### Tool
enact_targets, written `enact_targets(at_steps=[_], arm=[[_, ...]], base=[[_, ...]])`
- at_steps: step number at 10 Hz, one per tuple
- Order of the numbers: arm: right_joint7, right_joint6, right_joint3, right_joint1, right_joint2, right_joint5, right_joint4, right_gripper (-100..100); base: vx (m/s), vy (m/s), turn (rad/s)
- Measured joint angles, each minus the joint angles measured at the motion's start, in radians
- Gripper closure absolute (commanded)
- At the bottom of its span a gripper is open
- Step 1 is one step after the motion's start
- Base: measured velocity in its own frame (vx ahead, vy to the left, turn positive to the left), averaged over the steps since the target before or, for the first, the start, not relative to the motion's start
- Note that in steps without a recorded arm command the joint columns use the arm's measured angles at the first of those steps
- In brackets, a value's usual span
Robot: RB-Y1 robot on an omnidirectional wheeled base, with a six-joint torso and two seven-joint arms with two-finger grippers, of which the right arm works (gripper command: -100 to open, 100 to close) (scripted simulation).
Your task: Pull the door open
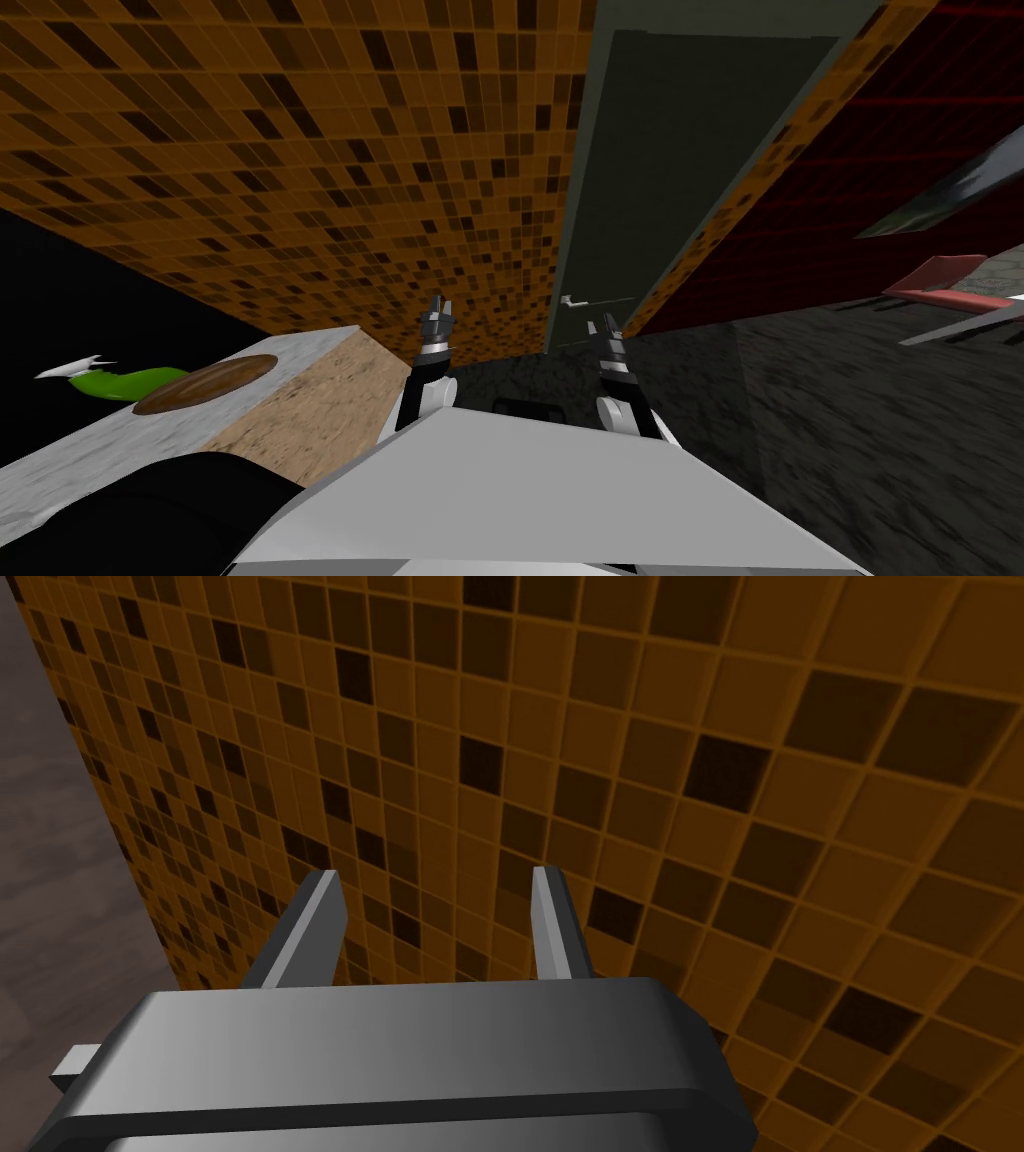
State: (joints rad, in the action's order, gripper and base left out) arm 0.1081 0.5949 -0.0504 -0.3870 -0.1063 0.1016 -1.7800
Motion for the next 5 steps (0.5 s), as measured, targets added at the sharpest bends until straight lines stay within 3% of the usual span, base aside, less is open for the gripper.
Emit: enact_targets(at_steps=[5], arm=[[0.016,0.032,0.002,0.042,-0.032,0.004,0.133,-100]], base=[[0.039,-0.048,0.075]])
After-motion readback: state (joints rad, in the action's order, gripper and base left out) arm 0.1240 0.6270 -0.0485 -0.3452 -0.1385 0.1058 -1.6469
